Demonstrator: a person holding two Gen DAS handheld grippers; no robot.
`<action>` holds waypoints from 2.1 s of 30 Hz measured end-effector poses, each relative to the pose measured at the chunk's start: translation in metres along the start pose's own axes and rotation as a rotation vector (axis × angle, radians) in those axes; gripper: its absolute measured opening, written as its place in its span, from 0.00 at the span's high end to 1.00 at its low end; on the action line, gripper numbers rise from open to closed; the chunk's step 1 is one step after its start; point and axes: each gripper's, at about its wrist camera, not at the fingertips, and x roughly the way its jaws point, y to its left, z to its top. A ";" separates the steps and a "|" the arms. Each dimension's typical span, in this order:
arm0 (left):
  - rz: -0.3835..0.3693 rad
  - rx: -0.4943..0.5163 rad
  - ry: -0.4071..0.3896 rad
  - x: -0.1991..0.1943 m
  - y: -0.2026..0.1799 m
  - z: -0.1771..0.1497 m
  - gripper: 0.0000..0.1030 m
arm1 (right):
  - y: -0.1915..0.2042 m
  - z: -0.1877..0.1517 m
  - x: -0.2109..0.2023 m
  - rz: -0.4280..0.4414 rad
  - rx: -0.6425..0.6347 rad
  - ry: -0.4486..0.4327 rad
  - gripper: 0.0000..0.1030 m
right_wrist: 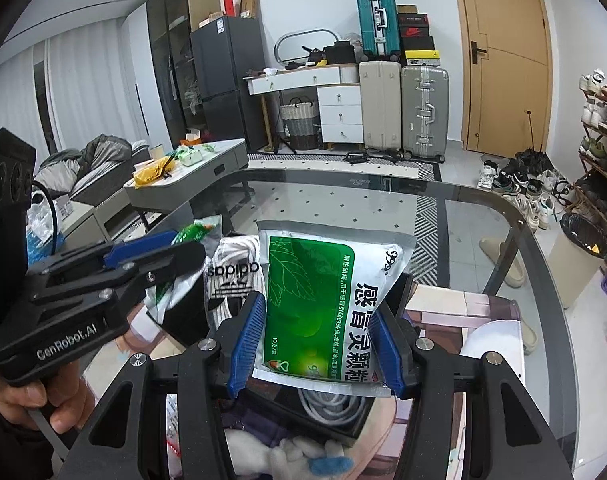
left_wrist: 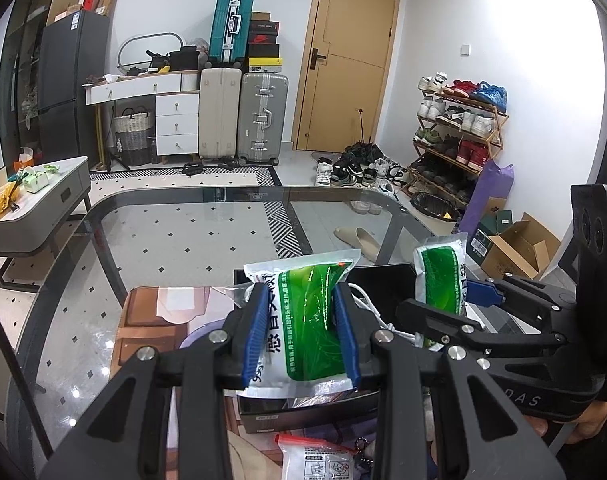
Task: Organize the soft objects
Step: 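Lift both green medicine packets and carry them over the black box, then open both tools to drop the green packets into the box, withdraw, then grasp the red-edged snack packet with left tool while right tool grasps the white plush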
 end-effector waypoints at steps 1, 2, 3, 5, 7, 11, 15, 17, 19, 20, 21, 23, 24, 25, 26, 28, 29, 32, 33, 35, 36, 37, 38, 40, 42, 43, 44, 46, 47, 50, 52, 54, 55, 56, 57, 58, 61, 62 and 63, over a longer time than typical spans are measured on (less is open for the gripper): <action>-0.003 0.003 -0.003 0.001 0.000 0.000 0.69 | 0.001 0.000 0.001 0.000 -0.001 -0.004 0.48; -0.006 0.008 -0.003 0.001 0.000 0.001 0.69 | 0.002 0.001 0.003 -0.002 -0.001 -0.005 0.48; -0.009 0.015 -0.003 0.002 0.000 0.001 0.69 | 0.002 0.001 0.005 -0.004 0.000 -0.009 0.48; -0.010 0.028 -0.001 0.004 -0.002 0.001 0.69 | 0.002 0.000 0.009 -0.013 0.006 -0.011 0.48; -0.010 0.037 -0.005 0.006 -0.002 0.001 0.69 | 0.003 -0.002 0.012 -0.022 0.012 -0.013 0.48; -0.012 0.046 -0.015 0.012 -0.001 -0.002 0.69 | 0.002 -0.004 0.017 -0.038 0.018 -0.014 0.48; -0.010 0.039 -0.022 0.019 -0.002 -0.004 0.69 | 0.005 -0.004 0.023 -0.051 0.006 -0.013 0.48; -0.005 0.041 -0.024 0.023 -0.003 -0.005 0.69 | 0.007 -0.006 0.026 -0.057 -0.005 -0.012 0.48; -0.001 0.042 -0.024 0.026 -0.003 -0.007 0.69 | 0.005 -0.008 0.030 -0.061 -0.002 0.000 0.48; 0.002 0.044 -0.029 0.027 -0.003 -0.008 0.69 | 0.004 -0.009 0.032 -0.063 0.002 0.007 0.48; 0.002 0.044 -0.032 0.028 -0.005 -0.010 0.69 | 0.004 -0.010 0.034 -0.064 0.001 0.010 0.48; 0.001 0.050 -0.029 0.030 -0.005 -0.011 0.69 | 0.004 -0.010 0.035 -0.062 -0.008 0.011 0.47; 0.003 0.055 -0.030 0.030 -0.004 -0.012 0.68 | 0.005 -0.010 0.036 -0.064 -0.012 0.015 0.47; 0.004 0.059 -0.028 0.030 -0.005 -0.011 0.67 | 0.006 -0.009 0.037 -0.071 -0.022 0.019 0.46; 0.005 0.060 -0.027 0.030 -0.005 -0.011 0.65 | 0.008 -0.009 0.037 -0.080 -0.032 0.020 0.41; 0.000 0.055 -0.023 0.030 -0.003 -0.011 0.61 | 0.012 -0.010 0.034 -0.095 -0.055 0.014 0.30; 0.001 0.050 -0.021 0.029 -0.003 -0.011 0.56 | 0.013 -0.010 0.031 -0.101 -0.064 0.006 0.27; 0.002 0.043 -0.021 0.025 0.000 -0.012 0.45 | 0.013 -0.013 0.020 -0.129 -0.071 -0.014 0.22; 0.002 0.044 -0.020 0.023 0.001 -0.012 0.43 | 0.013 -0.013 0.016 -0.132 -0.072 -0.017 0.21; 0.009 0.049 -0.016 0.019 0.001 -0.012 0.36 | 0.011 -0.016 0.007 -0.143 -0.066 -0.025 0.15; 0.018 0.052 -0.012 0.017 0.002 -0.013 0.31 | 0.009 -0.018 0.001 -0.148 -0.057 -0.027 0.11; 0.025 0.051 -0.012 0.014 0.002 -0.014 0.20 | 0.008 -0.020 -0.003 -0.149 -0.050 -0.026 0.09; 0.029 0.049 -0.015 0.011 0.003 -0.015 0.13 | 0.007 -0.023 -0.008 -0.151 -0.043 -0.023 0.05; 0.030 0.044 -0.024 0.003 0.004 -0.017 0.08 | 0.004 -0.027 -0.018 -0.153 -0.028 -0.023 0.03; 0.035 0.043 -0.016 -0.003 0.005 -0.019 0.03 | 0.001 -0.032 -0.028 -0.152 -0.003 -0.015 0.01; 0.040 0.043 -0.005 -0.006 0.005 -0.020 0.00 | -0.001 -0.035 -0.032 -0.149 0.015 -0.007 0.01; 0.048 0.042 0.003 -0.008 0.006 -0.023 0.00 | -0.003 -0.038 -0.036 -0.146 0.028 0.000 0.01; 0.063 0.038 0.017 -0.012 0.007 -0.026 0.00 | -0.005 -0.045 -0.041 -0.146 0.045 0.018 0.01; 0.073 0.034 0.026 -0.014 0.008 -0.029 0.00 | -0.004 -0.048 -0.043 -0.145 0.046 0.022 0.01; 0.085 0.025 0.045 -0.020 0.009 -0.036 0.00 | -0.003 -0.059 -0.050 -0.141 0.067 0.037 0.01; 0.093 0.020 0.051 -0.025 0.011 -0.041 0.00 | -0.002 -0.066 -0.053 -0.132 0.067 0.051 0.01; 0.106 0.024 0.059 -0.028 0.010 -0.046 0.00 | 0.000 -0.068 -0.053 -0.138 0.065 0.060 0.01; 0.111 0.025 0.062 -0.030 0.010 -0.048 0.00 | 0.002 -0.071 -0.054 -0.134 0.066 0.064 0.01; 0.110 0.027 0.064 -0.032 0.011 -0.050 0.00 | 0.003 -0.073 -0.054 -0.128 0.068 0.068 0.01; 0.108 0.030 0.067 -0.033 0.012 -0.052 0.00 | 0.003 -0.074 -0.055 -0.124 0.070 0.072 0.01; 0.110 0.032 0.071 -0.033 0.011 -0.053 0.00 | 0.004 -0.075 -0.055 -0.122 0.074 0.074 0.01; 0.109 0.044 0.081 -0.035 0.010 -0.056 0.00 | 0.005 -0.078 -0.053 -0.111 0.077 0.089 0.01; 0.108 0.046 0.082 -0.035 0.010 -0.057 0.00 | 0.006 -0.079 -0.052 -0.106 0.074 0.098 0.01; 0.107 0.048 0.085 -0.036 0.010 -0.059 0.00 | 0.006 -0.080 -0.051 -0.105 0.072 0.107 0.01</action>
